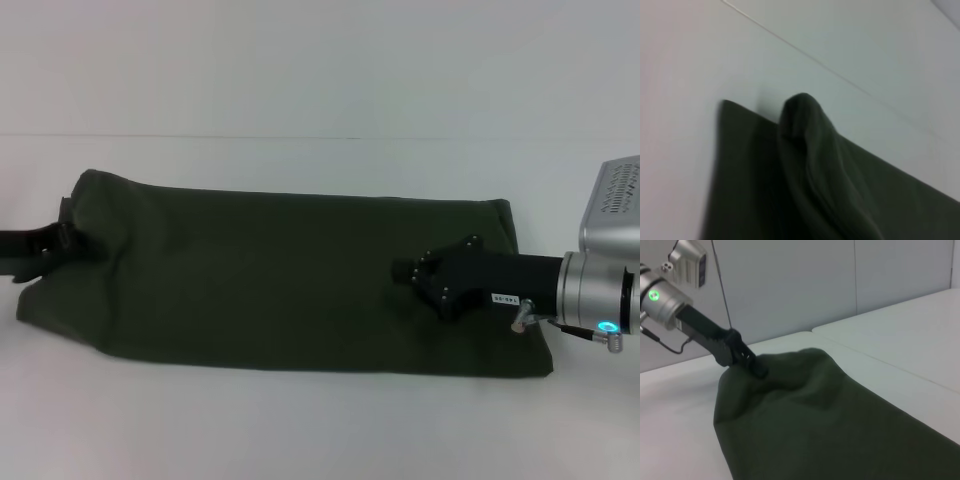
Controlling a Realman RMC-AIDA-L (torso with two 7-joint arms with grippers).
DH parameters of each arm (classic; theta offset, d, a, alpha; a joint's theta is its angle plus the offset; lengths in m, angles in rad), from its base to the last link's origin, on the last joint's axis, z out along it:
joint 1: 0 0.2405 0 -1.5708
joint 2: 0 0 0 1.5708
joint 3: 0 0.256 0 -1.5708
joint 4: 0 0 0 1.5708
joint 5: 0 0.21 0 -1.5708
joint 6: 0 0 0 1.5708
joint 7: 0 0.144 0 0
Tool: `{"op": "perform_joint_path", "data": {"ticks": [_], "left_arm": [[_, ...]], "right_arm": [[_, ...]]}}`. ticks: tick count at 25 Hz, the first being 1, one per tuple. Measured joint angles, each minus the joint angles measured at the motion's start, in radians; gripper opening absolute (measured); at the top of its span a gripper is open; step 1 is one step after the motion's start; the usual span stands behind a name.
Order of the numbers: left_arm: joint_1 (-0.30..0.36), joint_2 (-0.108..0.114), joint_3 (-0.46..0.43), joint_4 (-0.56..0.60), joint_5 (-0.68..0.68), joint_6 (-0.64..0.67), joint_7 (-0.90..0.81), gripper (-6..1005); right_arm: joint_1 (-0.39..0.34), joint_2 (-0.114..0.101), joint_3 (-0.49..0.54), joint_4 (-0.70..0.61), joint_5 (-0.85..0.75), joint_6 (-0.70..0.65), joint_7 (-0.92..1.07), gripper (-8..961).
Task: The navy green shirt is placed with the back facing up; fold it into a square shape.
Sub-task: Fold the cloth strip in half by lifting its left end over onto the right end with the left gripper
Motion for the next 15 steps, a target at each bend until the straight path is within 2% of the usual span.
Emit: {"op": "perform_joint_path", "data": {"ticks": [1,4,7,15], "left_arm": [[0.000,0.000,0.000,0.000,0.000,0.000,0.000,58],[-0.032,-0.019,-0.001,0.050,-0.015,0.097,-0.039,58],[-0.054,-0.027,0.005,0.059,-0.014,0.123,-0.045,58],[-0.046,-0.030,0.010,0.053,0.003,0.082,-0.050,57]], "right_arm": [[-0.002,0.000,0.001,0.000,0.000,0.000,0.000,0],[-0.008,0.000,0.005,0.000,0.000,0.001,0.000,0],[-0.013,0.000,0.005,0.000,0.000,0.002,0.000,-1],[-0.016,0.001,0.006,0.002,0.000,0.001,0.000,8]]}}
